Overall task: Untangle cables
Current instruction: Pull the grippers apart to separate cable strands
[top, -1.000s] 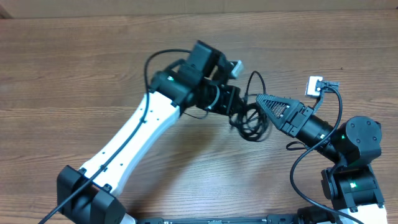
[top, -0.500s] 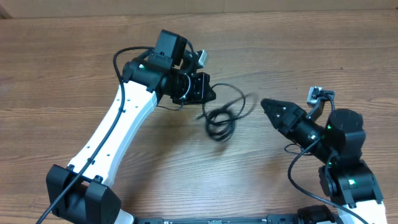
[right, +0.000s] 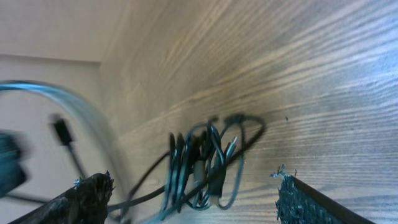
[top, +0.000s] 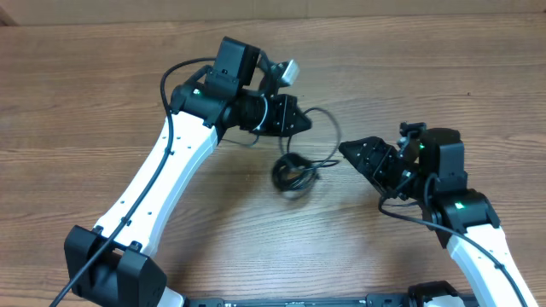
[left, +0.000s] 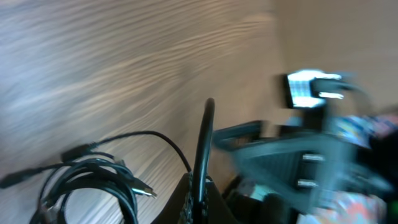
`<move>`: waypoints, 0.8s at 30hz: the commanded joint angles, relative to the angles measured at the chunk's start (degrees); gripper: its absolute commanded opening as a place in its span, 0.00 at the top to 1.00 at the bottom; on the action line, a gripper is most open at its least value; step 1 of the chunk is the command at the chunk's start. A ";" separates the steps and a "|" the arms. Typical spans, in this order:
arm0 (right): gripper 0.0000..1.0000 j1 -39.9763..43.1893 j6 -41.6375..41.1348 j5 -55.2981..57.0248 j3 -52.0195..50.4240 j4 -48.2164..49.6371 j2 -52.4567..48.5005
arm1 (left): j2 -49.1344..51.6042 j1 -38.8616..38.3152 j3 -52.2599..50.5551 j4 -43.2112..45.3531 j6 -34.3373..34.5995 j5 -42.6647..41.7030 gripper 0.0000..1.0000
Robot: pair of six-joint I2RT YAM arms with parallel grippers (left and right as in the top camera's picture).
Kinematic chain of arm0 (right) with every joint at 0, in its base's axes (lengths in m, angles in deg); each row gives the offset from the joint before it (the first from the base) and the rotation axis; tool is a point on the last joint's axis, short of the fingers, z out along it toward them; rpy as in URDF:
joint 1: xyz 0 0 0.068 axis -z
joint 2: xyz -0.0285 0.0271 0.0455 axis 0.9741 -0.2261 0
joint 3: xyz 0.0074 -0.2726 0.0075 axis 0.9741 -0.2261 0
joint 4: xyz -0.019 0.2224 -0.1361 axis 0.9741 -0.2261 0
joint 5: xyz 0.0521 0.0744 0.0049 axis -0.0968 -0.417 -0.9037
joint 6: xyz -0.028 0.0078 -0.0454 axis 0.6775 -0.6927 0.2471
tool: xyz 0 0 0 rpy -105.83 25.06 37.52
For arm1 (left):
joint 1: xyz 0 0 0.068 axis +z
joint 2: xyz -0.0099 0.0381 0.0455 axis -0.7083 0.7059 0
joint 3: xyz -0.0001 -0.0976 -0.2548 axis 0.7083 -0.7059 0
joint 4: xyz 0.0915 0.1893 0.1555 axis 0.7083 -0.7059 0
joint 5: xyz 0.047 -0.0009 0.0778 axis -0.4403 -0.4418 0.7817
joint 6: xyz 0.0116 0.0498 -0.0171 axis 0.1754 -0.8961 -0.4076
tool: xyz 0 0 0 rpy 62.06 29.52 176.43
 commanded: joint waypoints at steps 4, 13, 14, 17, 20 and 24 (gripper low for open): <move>0.14 -0.22 4.79 -12.15 1.18 2.45 -1.73 | -5.03 3.26 5.99 2.93 17.99 5.73 0.96; 0.18 -0.39 5.25 -26.47 1.18 8.17 -1.68 | -5.25 2.99 6.43 3.61 29.62 5.75 0.96; 0.19 -0.59 5.42 -26.45 1.18 8.15 -1.68 | -5.25 2.73 6.43 3.82 30.08 5.99 0.96; 0.21 -2.16 5.64 -24.63 1.18 8.22 -1.68 | -5.25 1.75 6.43 4.28 31.32 7.50 0.96; 0.21 -4.76 5.35 -20.87 1.18 8.26 -1.68 | -5.25 0.55 6.43 5.27 33.79 7.58 0.96; 0.23 -8.98 1.14 -14.21 1.18 9.18 -1.68 | -5.25 -1.31 6.43 6.97 36.74 7.58 0.96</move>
